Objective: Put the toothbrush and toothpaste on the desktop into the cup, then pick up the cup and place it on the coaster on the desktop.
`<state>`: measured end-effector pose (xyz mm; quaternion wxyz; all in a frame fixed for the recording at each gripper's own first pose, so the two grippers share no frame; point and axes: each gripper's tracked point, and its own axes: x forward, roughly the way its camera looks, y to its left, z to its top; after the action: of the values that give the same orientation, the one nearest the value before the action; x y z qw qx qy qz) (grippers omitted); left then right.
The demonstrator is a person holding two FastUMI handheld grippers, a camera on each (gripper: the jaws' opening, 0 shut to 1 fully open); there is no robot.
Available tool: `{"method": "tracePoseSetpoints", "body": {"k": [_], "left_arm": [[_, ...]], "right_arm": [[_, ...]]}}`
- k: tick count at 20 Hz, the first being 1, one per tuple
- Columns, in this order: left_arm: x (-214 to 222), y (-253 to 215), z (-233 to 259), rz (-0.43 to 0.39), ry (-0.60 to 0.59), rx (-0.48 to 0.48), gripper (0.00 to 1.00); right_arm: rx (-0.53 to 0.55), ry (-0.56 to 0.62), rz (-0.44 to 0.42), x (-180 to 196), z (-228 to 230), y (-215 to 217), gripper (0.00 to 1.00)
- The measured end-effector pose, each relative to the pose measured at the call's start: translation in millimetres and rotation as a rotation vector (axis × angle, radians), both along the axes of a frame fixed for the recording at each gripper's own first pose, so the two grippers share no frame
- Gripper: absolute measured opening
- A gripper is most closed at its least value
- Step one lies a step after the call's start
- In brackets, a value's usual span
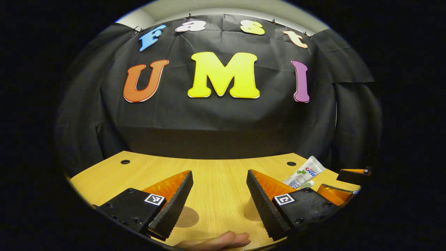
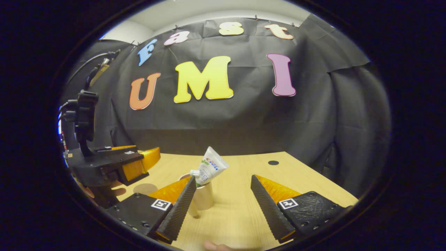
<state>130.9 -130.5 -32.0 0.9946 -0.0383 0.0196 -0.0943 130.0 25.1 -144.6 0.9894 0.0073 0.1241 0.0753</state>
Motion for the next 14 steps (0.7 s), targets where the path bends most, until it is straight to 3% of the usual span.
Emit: {"method": "tracePoseSetpoints", "body": {"k": [3, 7, 13, 14], "left_arm": [[0.8, 15.5, -8.2, 0.019, 0.018, 0.009, 0.98], [-1.2, 42.6, 15.1, 0.109, -0.072, 0.026, 1.0], [-8.6, 45.1, 31.6, 0.096, -0.128, 0.0, 0.98], [-9.8, 45.0, 33.4, 0.095, -0.134, -0.002, 0.98]], "right_arm": [[-0.037, 0.123, 0.057, 3.5, -19.7, 24.6, 0.93], [-0.059, 0.287, 0.09, 9.9, -35.2, 39.0, 0.96], [-0.1, 0.537, 0.103, 19.1, -36.6, 54.0, 0.92], [-0.095, 0.588, 0.105, 17.2, -39.1, 56.7, 0.96]]}}
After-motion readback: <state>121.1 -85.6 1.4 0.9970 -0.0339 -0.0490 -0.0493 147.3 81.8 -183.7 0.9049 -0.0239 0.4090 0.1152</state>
